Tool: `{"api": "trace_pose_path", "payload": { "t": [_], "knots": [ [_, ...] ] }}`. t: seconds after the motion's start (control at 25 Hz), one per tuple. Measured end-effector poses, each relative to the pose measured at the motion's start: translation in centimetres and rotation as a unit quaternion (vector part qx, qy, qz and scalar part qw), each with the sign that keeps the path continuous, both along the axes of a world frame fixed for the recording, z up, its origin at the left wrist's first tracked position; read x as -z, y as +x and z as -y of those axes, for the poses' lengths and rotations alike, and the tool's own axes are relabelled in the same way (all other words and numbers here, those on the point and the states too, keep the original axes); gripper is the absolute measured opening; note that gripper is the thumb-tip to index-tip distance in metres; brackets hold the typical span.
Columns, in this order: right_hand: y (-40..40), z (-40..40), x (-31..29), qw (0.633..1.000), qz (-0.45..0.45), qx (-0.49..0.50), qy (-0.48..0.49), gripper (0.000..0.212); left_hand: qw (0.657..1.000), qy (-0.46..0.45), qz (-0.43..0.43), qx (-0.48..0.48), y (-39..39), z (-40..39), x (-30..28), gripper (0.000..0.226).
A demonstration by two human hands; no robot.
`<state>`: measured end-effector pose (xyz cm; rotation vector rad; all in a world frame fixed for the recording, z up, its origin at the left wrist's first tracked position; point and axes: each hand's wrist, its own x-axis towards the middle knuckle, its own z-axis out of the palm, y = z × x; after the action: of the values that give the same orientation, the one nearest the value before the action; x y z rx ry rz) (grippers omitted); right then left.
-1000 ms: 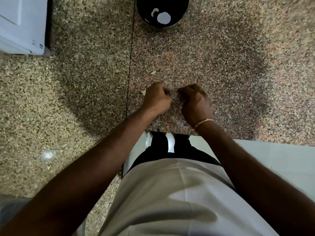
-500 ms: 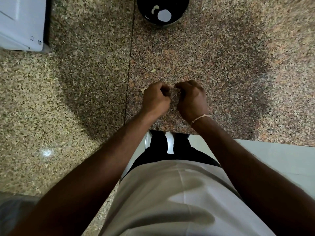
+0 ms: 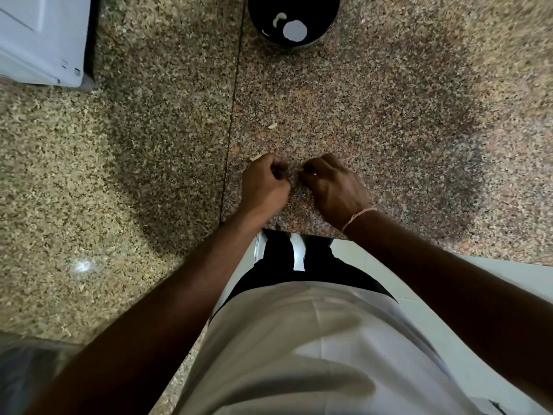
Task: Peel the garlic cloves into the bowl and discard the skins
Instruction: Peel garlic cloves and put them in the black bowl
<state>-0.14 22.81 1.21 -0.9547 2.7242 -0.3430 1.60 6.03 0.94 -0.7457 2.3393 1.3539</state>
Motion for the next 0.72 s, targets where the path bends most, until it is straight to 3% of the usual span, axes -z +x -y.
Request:
{"api": "trace_pose_path", "payload": {
  "t": [0.2,0.32,0.4,0.48,0.56,0.64,0.72],
  "knots": [
    [-1.0,-0.4,0.2,0.999,-0.02,-0.041,0.024,0.042,1.0,-0.01,-0.001,0.028,-0.6,-0.4,-0.4,0.03],
    [-1.3,-0.5,0.5,0.999,-0.026,-0.021,-0.01,0.033,0.998,-0.021,0.005,0.051,-1.0,-0.5,-0.4,0.03],
    [-1.5,-0.7,0.6,0.996,-0.021,0.042,-0.076,0.026,0.997,-0.031,0.004,0.068,-1.1,-0.5,-0.3,0.028],
    [-1.7,-1.1,0.6,0.968,0.016,0.173,-0.183,0.023,0.995,-0.054,-0.008,0.084,-1.2,-0.6,-0.3,0.022],
    [-2.0,-2.0,0.7,0.883,0.119,0.35,-0.29,0.019,0.991,-0.08,-0.029,0.106,-1.4,-0.8,-0.2,0.019],
    [-1.9,-2.9,0.6,0.735,0.256,0.475,-0.411,0.017,0.985,-0.103,-0.043,0.13,-1.7,-1.1,-0.2,0.018],
    [-1.7,-3.8,0.3,0.611,0.332,0.519,-0.497,0.018,0.981,-0.107,-0.047,0.155,-2.0,-1.7,-0.5,0.019]
  ]
}}
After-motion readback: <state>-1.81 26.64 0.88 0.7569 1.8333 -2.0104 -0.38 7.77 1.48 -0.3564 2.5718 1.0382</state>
